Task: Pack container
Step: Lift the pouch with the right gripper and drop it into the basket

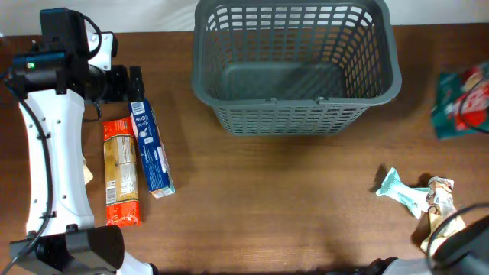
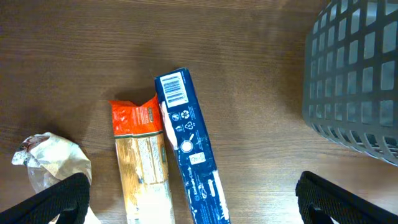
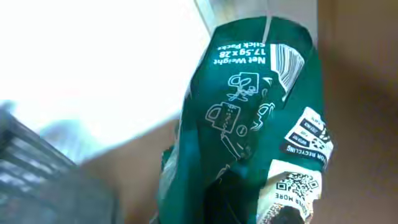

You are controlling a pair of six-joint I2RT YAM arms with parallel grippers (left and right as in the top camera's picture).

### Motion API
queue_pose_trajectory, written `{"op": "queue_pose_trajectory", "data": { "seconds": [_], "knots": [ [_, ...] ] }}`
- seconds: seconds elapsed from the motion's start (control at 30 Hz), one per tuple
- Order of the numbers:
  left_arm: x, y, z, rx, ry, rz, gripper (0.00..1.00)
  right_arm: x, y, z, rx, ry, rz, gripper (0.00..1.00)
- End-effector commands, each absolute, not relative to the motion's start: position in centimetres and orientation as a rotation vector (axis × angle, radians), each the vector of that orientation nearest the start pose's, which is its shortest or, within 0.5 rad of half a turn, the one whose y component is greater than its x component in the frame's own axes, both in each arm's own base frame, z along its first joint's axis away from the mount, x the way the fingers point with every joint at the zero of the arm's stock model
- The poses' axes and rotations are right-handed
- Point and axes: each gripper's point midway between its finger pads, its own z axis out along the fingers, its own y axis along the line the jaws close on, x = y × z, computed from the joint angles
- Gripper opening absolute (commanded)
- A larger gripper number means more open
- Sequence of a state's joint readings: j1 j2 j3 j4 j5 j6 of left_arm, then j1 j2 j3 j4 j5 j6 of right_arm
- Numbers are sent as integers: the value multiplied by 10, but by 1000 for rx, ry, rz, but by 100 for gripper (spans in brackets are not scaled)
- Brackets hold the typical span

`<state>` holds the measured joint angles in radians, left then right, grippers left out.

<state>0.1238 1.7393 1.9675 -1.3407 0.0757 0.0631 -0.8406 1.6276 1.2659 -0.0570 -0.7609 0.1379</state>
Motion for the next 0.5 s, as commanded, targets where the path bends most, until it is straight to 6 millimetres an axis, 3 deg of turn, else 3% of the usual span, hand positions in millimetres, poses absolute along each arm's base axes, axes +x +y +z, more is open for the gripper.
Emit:
{"op": "queue_pose_trajectory", "data": {
  "seconds": [0.0, 0.13, 0.3, 0.33, 0.4, 0.47],
  "knots": [
    [401, 34, 275, -59, 2643, -59, 99, 397, -213, 389, 179, 1654, 284, 4],
    [405, 35, 277, -57, 2627, -56, 99, 393, -162, 467, 24, 1542, 294, 3],
    [407, 35, 278, -56, 2617, -54, 99, 383, -90, 530, -218, 1440, 358, 4],
    [407, 35, 278, -56, 2616, -54, 99, 380, -67, 547, -283, 1405, 378, 3],
    [407, 35, 278, -56, 2617, -54, 99, 378, -41, 559, -342, 1376, 411, 4],
    [407, 35, 278, -56, 2617, -54, 99, 383, -4, 553, -393, 1392, 512, 4]
  ]
}}
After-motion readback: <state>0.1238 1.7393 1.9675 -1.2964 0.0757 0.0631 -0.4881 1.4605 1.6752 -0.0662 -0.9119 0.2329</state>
